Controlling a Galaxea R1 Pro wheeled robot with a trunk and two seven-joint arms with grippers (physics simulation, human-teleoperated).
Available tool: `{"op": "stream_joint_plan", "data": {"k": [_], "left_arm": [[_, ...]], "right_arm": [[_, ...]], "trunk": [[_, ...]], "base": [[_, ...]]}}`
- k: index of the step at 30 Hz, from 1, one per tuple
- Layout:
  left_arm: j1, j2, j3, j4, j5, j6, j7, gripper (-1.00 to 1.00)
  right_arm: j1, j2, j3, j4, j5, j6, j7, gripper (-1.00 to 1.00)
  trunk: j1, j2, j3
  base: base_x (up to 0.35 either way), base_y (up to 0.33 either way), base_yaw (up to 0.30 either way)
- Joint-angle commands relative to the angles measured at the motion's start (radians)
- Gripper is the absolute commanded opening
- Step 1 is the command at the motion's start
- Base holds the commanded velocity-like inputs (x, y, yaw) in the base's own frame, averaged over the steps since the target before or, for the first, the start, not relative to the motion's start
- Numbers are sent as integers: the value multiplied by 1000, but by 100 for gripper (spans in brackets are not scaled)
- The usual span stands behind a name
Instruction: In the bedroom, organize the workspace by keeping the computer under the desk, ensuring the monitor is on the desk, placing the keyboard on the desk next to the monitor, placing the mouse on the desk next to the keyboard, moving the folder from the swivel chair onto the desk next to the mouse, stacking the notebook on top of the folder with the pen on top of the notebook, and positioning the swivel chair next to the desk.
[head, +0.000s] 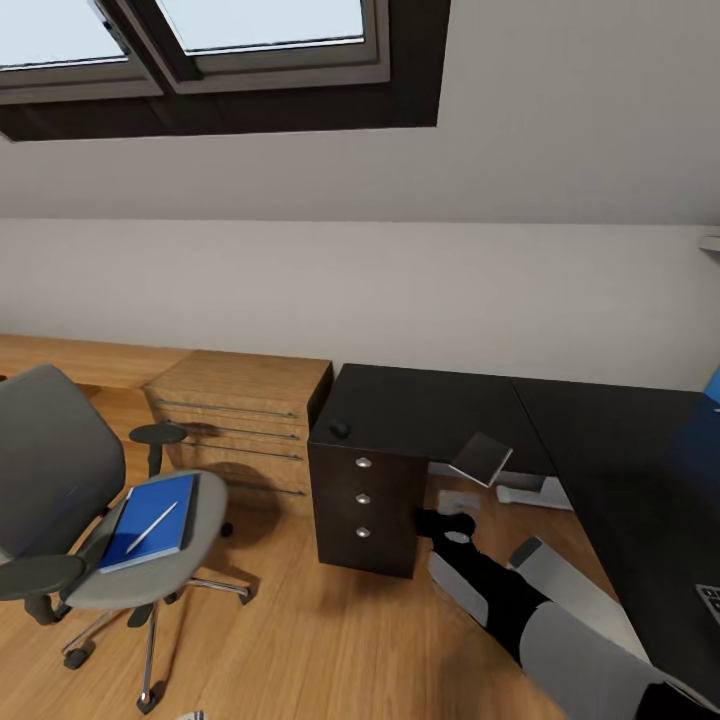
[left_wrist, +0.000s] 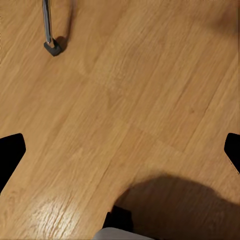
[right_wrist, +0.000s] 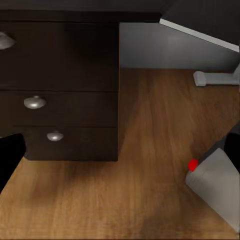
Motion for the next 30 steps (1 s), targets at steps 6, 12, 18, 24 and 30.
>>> {"op": "stream_joint_plan", "data": {"k": [6, 12, 18, 24, 30], "left_arm": [[0, -11, -8, -3, -3, -56, -4, 100], [0, -66, -82, -250, -2, 114, -2, 100], [0, -94, -93, -528, 0, 489, -2, 100], [0, -101, -92, -691, 4, 631, -5, 100], [0, -100, -90, -702, 2, 651, -3, 100]], "right_arm": [[-9, -2, -194, -105, -7, 223, -22, 100], [-9, -1, -222, -115, -7, 244, -27, 100], [-9, 0, -224, -115, -6, 245, -29, 100], [-7, 0, -224, -112, -3, 245, -27, 100], [-6, 0, -222, -113, 2, 246, -25, 100]], "trunk": [[0, -1, -1], [0, -1, -1], [0, -1, -1], [0, -1, -1], [0, -1, -2]], "base": [[153, 0, 0], [311, 0, 0], [327, 0, 62], [303, 95, 208], [271, 199, 101]]}}
